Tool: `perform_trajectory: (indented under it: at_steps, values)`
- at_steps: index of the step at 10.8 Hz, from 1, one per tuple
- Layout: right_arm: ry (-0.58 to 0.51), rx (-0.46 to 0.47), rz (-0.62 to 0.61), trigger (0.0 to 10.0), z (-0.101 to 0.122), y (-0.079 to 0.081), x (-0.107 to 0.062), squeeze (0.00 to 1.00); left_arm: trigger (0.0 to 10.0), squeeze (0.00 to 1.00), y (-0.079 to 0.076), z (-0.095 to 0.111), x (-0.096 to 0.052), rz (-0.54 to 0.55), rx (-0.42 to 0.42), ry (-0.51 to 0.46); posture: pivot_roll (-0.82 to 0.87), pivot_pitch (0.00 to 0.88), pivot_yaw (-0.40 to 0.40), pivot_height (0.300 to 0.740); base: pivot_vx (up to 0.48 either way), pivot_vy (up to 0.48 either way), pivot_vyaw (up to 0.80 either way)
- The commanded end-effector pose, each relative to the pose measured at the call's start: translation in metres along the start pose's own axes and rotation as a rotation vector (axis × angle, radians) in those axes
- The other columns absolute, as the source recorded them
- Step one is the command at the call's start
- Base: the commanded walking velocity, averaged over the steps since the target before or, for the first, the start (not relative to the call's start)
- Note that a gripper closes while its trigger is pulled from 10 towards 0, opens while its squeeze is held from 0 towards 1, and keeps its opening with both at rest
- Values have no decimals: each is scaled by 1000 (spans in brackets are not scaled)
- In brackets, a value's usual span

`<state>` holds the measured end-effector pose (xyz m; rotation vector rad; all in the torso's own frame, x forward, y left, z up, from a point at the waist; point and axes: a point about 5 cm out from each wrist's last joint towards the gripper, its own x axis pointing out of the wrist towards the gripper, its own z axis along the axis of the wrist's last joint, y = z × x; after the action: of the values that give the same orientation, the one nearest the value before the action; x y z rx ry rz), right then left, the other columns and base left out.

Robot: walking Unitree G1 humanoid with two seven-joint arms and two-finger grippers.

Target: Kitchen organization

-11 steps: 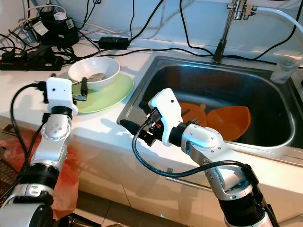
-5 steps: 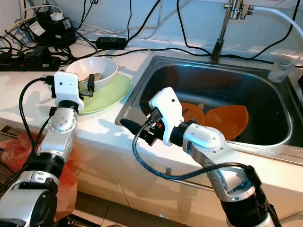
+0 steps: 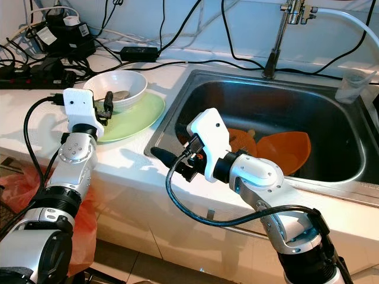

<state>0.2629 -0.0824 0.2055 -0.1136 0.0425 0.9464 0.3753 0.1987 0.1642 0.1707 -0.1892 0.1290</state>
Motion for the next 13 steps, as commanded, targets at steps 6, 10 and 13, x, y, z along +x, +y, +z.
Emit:
perform_trajectory:
  at_steps: [6, 10, 13]
  values:
    - [-11, -10, -23, 10000, 3, -2, -2, 0, 0, 0, 1, 9, 8, -21, -31, -30, -102, 0, 51, 740, 0, 0, 0]
    - [-13, -14, -31, 10000, 2, -4, -1, 0, 0, 0, -3, 12, 9, -33, -45, -40, -100, 0, 54, 740, 0, 0, 0]
    - [-16, -18, -35, 10000, 3, -6, -1, 0, 0, 0, -2, 12, 10, -32, -55, -36, -102, 0, 55, 740, 0, 0, 0]
